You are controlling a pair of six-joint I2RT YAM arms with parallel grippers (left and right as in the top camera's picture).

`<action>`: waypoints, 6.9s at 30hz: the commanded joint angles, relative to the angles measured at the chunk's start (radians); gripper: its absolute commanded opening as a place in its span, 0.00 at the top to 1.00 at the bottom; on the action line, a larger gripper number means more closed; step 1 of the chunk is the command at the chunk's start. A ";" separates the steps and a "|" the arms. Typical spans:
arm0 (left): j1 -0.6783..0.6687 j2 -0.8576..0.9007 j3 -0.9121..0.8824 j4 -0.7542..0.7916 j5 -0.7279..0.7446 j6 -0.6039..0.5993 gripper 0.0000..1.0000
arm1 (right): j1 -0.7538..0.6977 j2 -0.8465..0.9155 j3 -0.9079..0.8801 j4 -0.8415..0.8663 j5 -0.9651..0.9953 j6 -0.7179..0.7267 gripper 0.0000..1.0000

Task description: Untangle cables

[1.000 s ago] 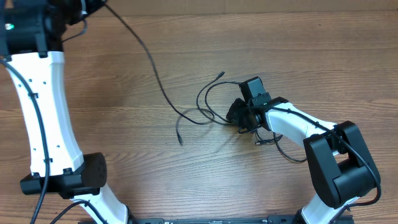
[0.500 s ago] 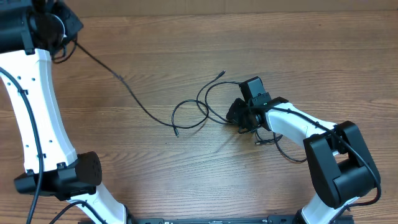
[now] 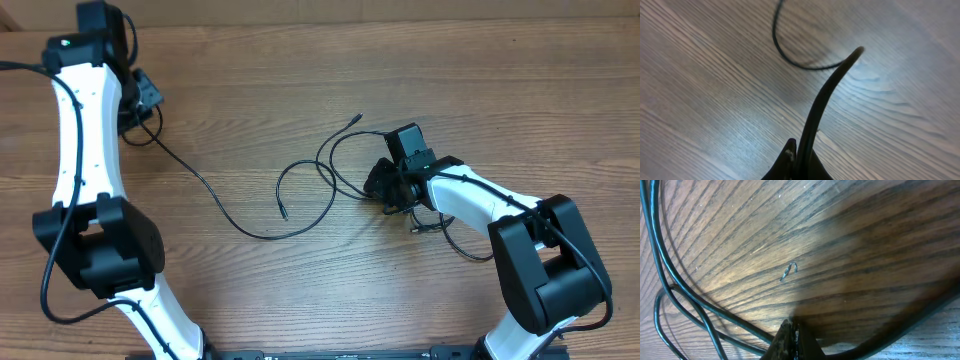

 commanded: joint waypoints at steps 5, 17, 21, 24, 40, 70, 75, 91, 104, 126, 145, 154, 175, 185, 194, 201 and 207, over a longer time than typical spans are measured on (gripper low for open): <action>0.006 0.048 -0.061 0.022 0.042 0.082 0.31 | -0.003 0.024 -0.033 -0.007 0.068 0.000 0.96; -0.038 0.058 -0.015 -0.003 0.666 0.570 0.02 | -0.003 0.024 -0.033 -0.004 0.069 0.000 0.96; -0.094 0.059 -0.013 -0.024 0.669 0.581 0.03 | -0.003 0.024 -0.033 -0.003 0.069 0.000 0.96; -0.154 0.059 -0.014 -0.040 0.658 0.609 0.11 | -0.003 0.024 -0.033 -0.001 0.069 0.000 0.96; -0.512 0.059 -0.195 0.037 0.580 0.447 0.69 | -0.018 0.024 -0.033 -0.017 0.043 0.001 0.96; -0.732 0.059 -0.479 0.390 0.342 0.100 0.65 | -0.129 0.024 -0.033 -0.061 -0.003 0.000 0.96; -0.744 0.059 -0.500 0.402 0.340 0.100 0.64 | -0.129 0.024 -0.033 -0.062 -0.004 0.000 0.96; -0.661 -0.044 -0.209 0.219 0.542 0.325 0.96 | -0.129 0.024 -0.033 -0.062 -0.003 0.000 0.96; -0.396 -0.172 -0.056 0.142 0.560 0.326 0.96 | -0.129 0.024 -0.033 -0.068 -0.003 0.000 0.96; 0.069 -0.169 -0.102 0.137 0.418 0.127 0.96 | -0.129 0.024 -0.033 -0.064 -0.003 0.000 0.96; 0.167 -0.165 -0.325 0.307 0.059 -0.030 0.75 | -0.129 0.024 -0.033 -0.064 -0.003 0.000 0.96; 0.243 -0.163 -0.459 0.371 0.081 -0.116 0.12 | -0.129 0.024 -0.033 -0.060 -0.003 0.000 0.96; 0.198 -0.149 -0.724 0.808 0.018 -0.063 0.22 | -0.129 0.024 -0.033 -0.062 -0.003 0.000 0.96; 0.195 -0.148 -0.739 0.886 0.093 0.012 0.84 | -0.129 0.024 -0.033 -0.057 -0.003 0.000 0.96; 0.195 -0.121 -0.740 0.974 0.085 0.013 0.36 | -0.129 0.024 -0.033 -0.057 -0.002 0.000 0.95; 0.195 -0.039 -0.740 1.067 0.097 0.071 0.36 | -0.129 0.024 -0.033 -0.057 0.001 0.000 0.95; 0.195 -0.038 -0.734 1.117 0.280 0.180 0.82 | -0.126 0.024 -0.033 -0.057 0.016 0.000 0.95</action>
